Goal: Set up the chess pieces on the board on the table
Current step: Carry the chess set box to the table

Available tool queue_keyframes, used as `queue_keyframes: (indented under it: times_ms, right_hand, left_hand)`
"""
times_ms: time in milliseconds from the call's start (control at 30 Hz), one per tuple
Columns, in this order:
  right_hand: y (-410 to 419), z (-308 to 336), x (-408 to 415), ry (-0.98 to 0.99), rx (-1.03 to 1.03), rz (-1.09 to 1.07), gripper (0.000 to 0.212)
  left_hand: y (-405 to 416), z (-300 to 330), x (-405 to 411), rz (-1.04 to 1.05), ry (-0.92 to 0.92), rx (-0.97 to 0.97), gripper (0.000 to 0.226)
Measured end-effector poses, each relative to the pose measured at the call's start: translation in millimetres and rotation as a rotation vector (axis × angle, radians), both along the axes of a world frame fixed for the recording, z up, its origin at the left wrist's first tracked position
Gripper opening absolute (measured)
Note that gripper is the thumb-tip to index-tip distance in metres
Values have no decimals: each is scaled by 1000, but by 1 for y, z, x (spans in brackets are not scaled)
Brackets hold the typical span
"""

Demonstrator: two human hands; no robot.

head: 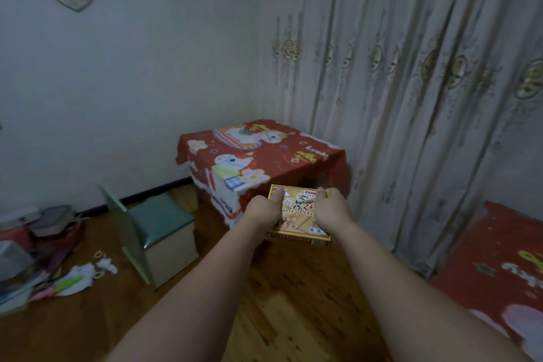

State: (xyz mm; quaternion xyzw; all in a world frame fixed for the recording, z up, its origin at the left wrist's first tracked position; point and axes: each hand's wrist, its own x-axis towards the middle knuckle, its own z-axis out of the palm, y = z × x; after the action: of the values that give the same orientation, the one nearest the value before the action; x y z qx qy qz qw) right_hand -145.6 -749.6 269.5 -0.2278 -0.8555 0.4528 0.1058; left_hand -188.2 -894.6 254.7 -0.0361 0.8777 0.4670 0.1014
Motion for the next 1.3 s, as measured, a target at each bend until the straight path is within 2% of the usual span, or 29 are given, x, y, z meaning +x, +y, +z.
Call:
queue_keyframes:
  times_ms: [200, 533, 733, 1033, 1300]
  right_hand:
    - [-48, -17, -50, -24, -16, 42, 42]
    - [-73, -38, -152, -54, -49, 113, 42]
    - [-62, -49, -243, -69, -63, 159, 47]
    - [-29, -29, -384, -27, -41, 285, 45]
    - [-22, -45, -460, -58, -37, 318, 46]
  left_hand:
    - [-49, -6, -41, 26, -21, -96, 71]
    - [-78, -22, -124, 110, -48, -53, 70]
    - [-65, -30, -205, 175, -70, 0, 63]
    - [-32, -17, -332, 264, -46, 35, 69]
    - [-24, -28, -402, 295, -73, 77, 73]
